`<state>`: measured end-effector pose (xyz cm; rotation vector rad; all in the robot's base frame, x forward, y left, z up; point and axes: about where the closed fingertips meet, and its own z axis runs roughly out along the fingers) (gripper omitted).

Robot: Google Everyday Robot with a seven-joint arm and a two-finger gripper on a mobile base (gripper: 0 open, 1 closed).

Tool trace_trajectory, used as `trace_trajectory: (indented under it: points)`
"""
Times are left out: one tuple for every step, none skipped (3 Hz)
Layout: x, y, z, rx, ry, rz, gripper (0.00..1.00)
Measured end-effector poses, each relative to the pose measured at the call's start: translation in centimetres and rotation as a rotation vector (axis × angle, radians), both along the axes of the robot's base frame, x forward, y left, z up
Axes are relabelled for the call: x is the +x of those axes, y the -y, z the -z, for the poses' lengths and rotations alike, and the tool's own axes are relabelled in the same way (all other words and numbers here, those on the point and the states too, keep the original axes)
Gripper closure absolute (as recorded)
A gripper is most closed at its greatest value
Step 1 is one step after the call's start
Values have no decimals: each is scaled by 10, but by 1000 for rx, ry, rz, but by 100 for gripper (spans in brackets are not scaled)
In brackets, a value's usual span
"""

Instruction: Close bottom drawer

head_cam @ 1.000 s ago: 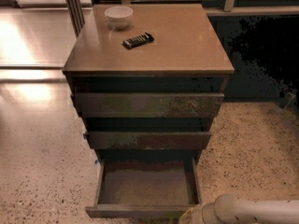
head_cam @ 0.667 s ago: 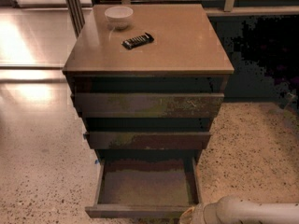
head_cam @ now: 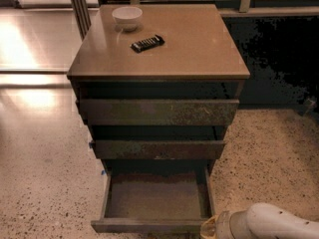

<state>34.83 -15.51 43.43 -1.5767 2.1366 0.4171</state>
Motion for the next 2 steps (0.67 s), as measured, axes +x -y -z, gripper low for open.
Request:
trace_trajectory:
  points:
    - [-3,2,-4,0,-4,-5,100]
    - [-4,0,6,2,-16,-11,100]
